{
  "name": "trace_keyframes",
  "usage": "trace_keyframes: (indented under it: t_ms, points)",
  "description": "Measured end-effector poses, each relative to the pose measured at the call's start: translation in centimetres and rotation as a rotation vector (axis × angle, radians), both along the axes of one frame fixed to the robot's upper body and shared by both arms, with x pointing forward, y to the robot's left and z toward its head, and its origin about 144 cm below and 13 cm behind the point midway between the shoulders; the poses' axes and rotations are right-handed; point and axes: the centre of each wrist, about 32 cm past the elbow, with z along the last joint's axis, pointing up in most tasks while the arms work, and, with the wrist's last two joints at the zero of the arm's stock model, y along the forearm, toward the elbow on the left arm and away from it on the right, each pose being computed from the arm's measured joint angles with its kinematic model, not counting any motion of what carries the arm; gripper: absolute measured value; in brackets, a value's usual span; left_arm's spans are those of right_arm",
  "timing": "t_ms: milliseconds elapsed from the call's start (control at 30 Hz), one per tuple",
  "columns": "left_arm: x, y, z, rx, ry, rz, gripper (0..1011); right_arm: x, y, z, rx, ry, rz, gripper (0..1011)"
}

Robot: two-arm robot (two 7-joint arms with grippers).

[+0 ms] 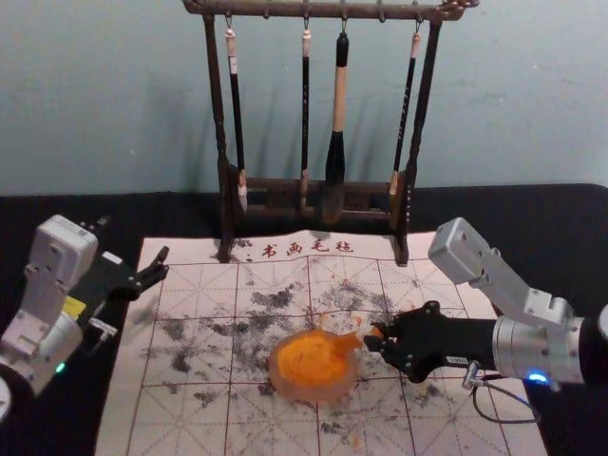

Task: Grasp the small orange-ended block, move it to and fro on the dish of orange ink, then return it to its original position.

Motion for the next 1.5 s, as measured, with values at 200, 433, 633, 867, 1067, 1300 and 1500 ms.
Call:
trace_keyframes:
  t_ms: [200, 433, 633, 867, 1067, 1300, 1500]
  points:
    - [0.0, 0.0, 0.0, 0.0, 0.0, 0.0, 1001, 0.2, 0.3, 0.5, -0.016, 0.004, 0.02, 109]
    - [0.0, 0.0, 0.0, 0.0, 0.0, 0.0, 1002, 0.1, 0.6, 0.4, 0.0, 0.012, 0.023, 109]
    - [0.0, 0.0, 0.0, 0.0, 0.0, 0.0, 1002, 0.1, 0.6, 0.1, 0.028, 0.024, 0.012, 109]
    - [0.0, 0.0, 0.0, 0.0, 0.0, 0.0, 1001, 0.3, 1.0, -0.2, 0.033, 0.037, 0.022, 109]
    - [0.0, 0.0, 0.0, 0.0, 0.0, 0.0, 1001, 0.4, 1.4, -0.3, 0.032, 0.047, 0.042, 109]
    - [0.0, 0.0, 0.0, 0.0, 0.0, 0.0, 1001, 0.5, 1.8, -0.5, 0.027, 0.057, 0.06, 109]
    - [0.0, 0.0, 0.0, 0.0, 0.0, 0.0, 1001, 0.9, 2.2, -0.9, 0.026, 0.068, 0.062, 109]
